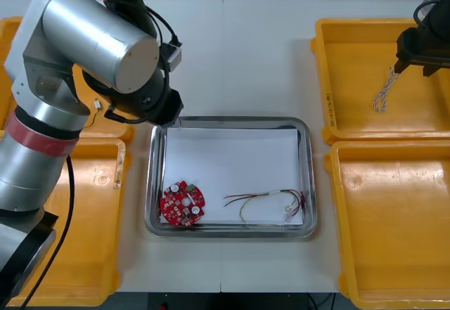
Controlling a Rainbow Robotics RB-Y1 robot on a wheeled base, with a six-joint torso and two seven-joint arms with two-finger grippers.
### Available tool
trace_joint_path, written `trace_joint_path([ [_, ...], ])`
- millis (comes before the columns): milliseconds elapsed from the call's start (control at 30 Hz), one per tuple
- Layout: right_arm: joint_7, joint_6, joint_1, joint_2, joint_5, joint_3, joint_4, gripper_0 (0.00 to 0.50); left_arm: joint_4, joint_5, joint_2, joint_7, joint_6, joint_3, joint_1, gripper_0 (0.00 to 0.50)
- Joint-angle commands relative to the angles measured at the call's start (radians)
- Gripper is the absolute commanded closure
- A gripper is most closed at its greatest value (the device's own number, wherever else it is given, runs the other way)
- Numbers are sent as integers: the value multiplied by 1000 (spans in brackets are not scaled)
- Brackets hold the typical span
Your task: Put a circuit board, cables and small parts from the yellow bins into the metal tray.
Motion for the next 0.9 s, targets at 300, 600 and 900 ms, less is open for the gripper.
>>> trace_joint_path([
  [300, -202, -67, -79, 6, 36, -40, 60, 0, -36, -71, -19, 177, -118, -157, 78, 500],
  [600, -325, -130, -113, 6, 66, -39, 130, 0, -22, -92, -19, 210, -201, -212, 122, 500],
  [900, -339, -268, -119, 6, 61, -42, 241, 0, 71, -128, -19, 225, -299, -265, 131, 500],
])
